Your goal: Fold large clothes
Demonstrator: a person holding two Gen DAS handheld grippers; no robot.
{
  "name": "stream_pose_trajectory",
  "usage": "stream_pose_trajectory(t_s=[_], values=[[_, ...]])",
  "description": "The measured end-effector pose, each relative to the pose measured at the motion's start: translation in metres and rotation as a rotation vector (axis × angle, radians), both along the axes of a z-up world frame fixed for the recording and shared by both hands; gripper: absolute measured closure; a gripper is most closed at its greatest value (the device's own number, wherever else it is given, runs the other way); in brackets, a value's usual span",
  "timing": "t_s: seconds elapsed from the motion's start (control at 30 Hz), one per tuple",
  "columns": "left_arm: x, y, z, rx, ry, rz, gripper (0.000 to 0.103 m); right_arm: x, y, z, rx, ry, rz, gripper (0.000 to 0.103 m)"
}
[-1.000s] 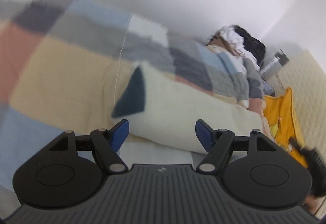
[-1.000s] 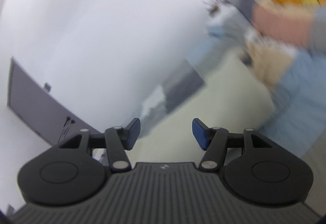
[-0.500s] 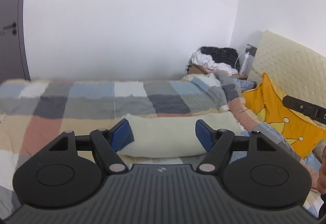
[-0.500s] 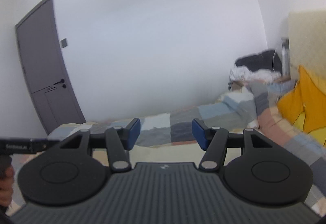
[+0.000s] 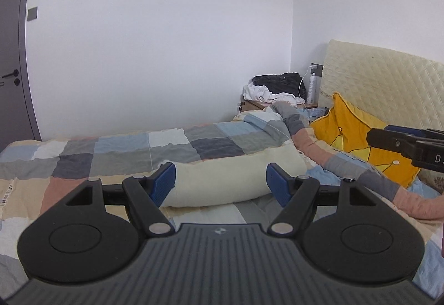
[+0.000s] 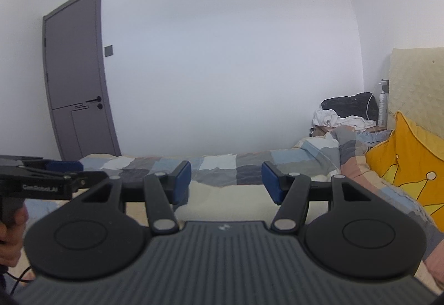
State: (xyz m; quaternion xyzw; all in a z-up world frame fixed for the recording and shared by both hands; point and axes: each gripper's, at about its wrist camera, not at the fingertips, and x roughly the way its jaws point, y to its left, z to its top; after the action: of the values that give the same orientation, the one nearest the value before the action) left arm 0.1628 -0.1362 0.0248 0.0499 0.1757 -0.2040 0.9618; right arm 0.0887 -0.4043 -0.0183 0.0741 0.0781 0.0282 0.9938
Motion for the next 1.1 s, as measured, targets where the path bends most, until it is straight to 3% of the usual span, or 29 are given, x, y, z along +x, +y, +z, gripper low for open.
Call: stream_pose_trajectory(t_s=[0.27, 0.43, 0.63, 1.1], values=[[-0.041, 0.003, -0.012, -0.029, -0.03, 0.015, 0.025, -0.028, 0.011, -0.017, 0.006, -0.004, 0.012, 0.043], [-0.054, 0.006, -0.027, -0.058, -0.008, -0.019, 0.025, -0.038, 0.017, -0.033, 0.001, 0.007, 0.009, 0.043], [-0.056, 0.012, -0.044, -0.097, 0.019, -0.033, 0.024, -0.041, 0.021, -0.048, 0.01, 0.009, 0.002, 0.043], [-0.048, 0.027, -0.073, -0.08, 0.023, 0.019, 0.024, -0.037, 0.019, -0.086, 0.07, 0.095, -0.076, 0.043]])
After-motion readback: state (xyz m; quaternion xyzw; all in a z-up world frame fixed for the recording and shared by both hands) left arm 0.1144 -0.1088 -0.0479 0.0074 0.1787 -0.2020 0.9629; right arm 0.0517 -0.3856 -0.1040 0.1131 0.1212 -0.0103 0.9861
